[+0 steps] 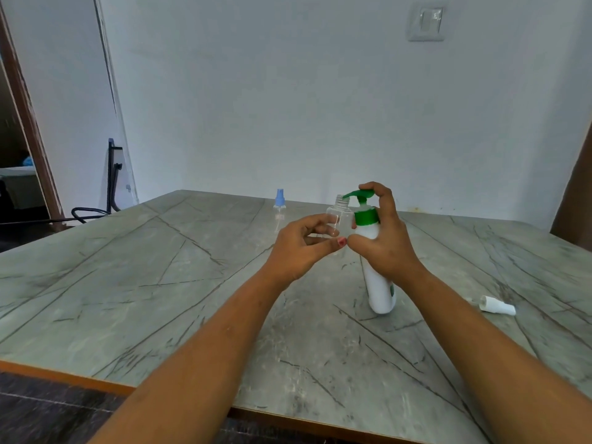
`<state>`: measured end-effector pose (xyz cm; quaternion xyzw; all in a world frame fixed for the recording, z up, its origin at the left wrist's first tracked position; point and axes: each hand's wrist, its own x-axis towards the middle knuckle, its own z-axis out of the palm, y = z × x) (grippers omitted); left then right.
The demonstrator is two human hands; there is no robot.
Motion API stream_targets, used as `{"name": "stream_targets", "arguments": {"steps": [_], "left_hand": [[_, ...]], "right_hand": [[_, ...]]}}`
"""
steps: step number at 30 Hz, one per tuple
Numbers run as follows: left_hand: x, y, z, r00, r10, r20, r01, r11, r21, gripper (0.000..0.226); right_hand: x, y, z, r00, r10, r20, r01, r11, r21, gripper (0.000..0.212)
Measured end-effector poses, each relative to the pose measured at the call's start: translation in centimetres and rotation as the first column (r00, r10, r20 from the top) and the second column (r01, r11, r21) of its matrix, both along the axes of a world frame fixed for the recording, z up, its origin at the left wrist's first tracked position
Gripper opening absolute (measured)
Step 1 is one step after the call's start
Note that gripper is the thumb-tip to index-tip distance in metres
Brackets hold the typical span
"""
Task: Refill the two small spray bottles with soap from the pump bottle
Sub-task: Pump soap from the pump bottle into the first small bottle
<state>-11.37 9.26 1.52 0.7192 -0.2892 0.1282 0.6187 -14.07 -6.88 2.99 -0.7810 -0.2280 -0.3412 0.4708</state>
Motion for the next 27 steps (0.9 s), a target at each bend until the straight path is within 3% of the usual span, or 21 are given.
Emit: {"name": "stream_targets", "arguments": {"steps": [10,18,27], "left_hand": [[-0.17,-0.06,0.37,0.999,0.012,0.037,-0.011,1.000,-0.013,0.034],[-0.37,-0.29,0.34,0.997,0.022,0.074,-0.023,1.000,0.020,0.037],[-0.61,-0.19,0.65,0.992,0.042,0.120,-0.038,0.999,-0.033,0.035]], "right_hand": [[-0.32,0.09,0.27,0.995,0.088,-0.050,-0.087,0.996,0.015,0.084],[-0.20,0.15,-0.06,0.990,0.129,-0.050,-0.121,0.983,0.136,0.077],[-0.16,-0.34,0.05,0.960,0.249,-0.129,-0.229,0.961,0.155,0.089]]}}
